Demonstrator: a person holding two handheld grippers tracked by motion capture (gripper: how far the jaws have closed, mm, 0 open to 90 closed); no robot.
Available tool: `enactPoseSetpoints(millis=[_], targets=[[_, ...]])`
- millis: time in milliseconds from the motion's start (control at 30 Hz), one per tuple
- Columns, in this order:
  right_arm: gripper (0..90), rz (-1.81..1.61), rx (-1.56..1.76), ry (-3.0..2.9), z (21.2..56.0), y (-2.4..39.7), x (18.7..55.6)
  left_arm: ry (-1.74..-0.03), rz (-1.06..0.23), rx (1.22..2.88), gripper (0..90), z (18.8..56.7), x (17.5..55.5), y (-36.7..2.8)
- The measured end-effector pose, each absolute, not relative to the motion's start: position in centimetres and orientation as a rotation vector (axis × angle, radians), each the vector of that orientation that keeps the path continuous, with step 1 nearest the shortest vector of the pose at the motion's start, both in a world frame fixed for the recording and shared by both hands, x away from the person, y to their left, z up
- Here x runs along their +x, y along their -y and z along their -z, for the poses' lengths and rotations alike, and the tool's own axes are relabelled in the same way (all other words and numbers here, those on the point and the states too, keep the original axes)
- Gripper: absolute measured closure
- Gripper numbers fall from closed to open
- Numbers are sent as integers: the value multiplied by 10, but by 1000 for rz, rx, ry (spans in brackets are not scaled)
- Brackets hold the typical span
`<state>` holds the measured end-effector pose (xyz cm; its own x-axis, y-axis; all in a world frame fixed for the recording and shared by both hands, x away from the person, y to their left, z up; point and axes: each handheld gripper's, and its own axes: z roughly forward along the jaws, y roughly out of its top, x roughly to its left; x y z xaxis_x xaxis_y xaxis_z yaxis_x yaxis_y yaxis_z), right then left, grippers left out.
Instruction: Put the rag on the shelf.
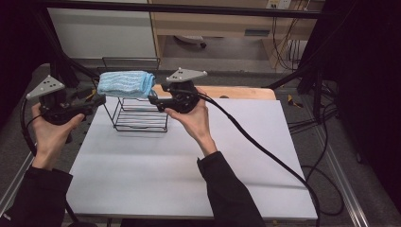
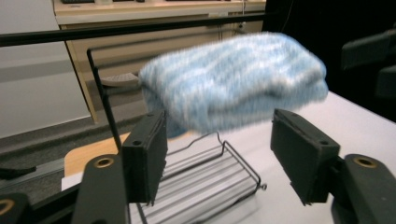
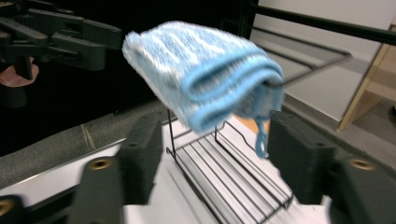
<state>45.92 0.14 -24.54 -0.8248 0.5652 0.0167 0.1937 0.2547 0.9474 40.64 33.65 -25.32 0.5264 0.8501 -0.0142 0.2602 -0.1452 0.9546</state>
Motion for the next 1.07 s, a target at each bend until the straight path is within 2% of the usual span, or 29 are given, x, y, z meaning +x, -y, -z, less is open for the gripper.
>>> enactPoseSetpoints(millis=[233,400,700,1067], targets=[[171,-1546,763,-2201,262,32,449,-959,-668,1719,252,288,390,-339],[99,-1522,818,-2230,284,62,440,-971,-633,1756,178,316,383,-330],[53,-1517,930,-2228,335,128,418,-949,-543,1824,120,365,374,-305],[18,-1456,1057,-2241,392,196,384,-950,-459,1904,124,408,372,-287]])
